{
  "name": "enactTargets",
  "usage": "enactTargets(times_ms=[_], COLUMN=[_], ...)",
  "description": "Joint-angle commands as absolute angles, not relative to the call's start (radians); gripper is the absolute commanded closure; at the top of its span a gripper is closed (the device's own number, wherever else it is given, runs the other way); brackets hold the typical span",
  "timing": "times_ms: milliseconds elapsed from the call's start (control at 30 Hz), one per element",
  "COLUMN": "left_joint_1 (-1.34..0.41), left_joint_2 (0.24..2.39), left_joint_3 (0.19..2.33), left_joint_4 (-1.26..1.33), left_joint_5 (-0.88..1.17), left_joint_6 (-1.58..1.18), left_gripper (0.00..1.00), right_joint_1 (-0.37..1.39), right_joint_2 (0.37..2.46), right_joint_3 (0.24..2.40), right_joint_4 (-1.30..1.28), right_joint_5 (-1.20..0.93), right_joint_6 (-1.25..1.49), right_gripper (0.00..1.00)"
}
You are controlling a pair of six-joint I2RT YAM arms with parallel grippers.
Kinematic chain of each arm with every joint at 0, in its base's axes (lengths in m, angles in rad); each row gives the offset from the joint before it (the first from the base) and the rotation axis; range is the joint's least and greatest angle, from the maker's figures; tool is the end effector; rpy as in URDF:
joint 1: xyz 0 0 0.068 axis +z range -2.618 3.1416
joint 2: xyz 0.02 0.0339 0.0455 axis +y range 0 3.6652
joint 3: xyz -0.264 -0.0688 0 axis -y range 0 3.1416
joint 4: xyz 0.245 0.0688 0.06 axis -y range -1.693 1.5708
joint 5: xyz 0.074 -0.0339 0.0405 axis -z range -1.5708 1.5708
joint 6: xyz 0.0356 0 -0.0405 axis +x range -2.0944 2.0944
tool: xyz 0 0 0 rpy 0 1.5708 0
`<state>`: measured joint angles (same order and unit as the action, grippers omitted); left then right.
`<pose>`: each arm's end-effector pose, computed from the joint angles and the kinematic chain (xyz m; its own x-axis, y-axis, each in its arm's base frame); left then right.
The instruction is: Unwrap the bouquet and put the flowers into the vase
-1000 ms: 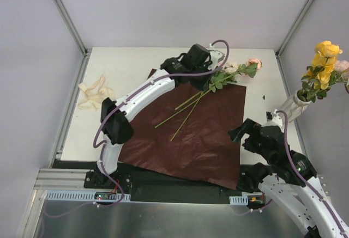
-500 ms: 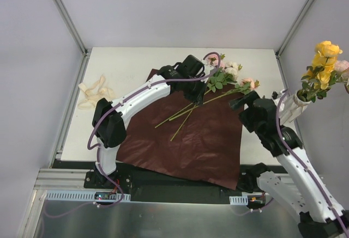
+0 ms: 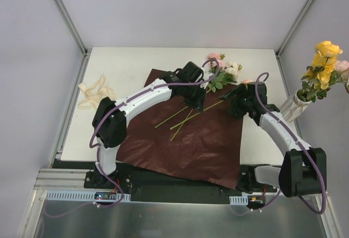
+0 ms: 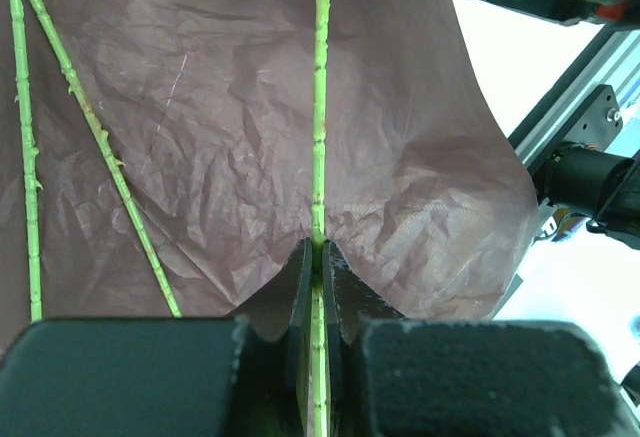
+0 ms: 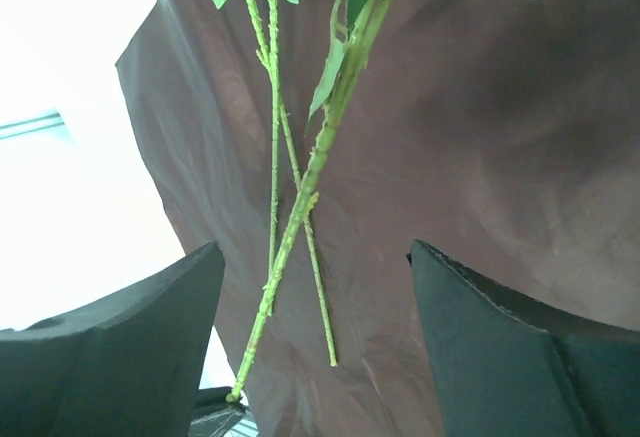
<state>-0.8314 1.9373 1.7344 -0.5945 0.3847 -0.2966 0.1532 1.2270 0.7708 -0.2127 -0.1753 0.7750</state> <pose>0.2876 -0.3352 0.2928 -0.7129 0.3797 -0.5896 0.6830 0.5666 -0.4610 0.2589 0.0463 0.2404 -0.6376 0.5987 -0.4848 0.2249 0.7465 0.6262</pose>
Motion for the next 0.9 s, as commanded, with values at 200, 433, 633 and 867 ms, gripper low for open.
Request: enactTargets(times_ms=[200, 433, 633, 867], left_joint_1=[-0.836, -0.835, -0.815, -0.773], left_joint_2=[1.865, 1.833, 1.741, 1.556], left_joint_3=[1.698, 1.661, 1.614, 1.554], left_joint_4=[-0.546, -0.543, -0.543, -0.545], left_joint_5=[0.425, 0.413, 0.46, 0.505], left_joint_6=[-0.308, -0.29, -0.293, -0.272], left_gripper=[1.0, 1.0, 0.75, 0.48], right_joint_1=[0.129, 0.13, 0.132, 0.135], right_joint_2=[1.387, 1.417, 1.361, 1.149], right_joint_3=[0.805, 0.844, 0.877, 0.933], right_joint_4=[-0.045, -0.058, -0.135, -0.262], right_joint_5=[-0.294, -0.307, -0.281, -0.222], right_joint_6=[0.824, 0.801, 0.694, 0.404], right_gripper=[0.42, 0.88, 0.99, 0.99])
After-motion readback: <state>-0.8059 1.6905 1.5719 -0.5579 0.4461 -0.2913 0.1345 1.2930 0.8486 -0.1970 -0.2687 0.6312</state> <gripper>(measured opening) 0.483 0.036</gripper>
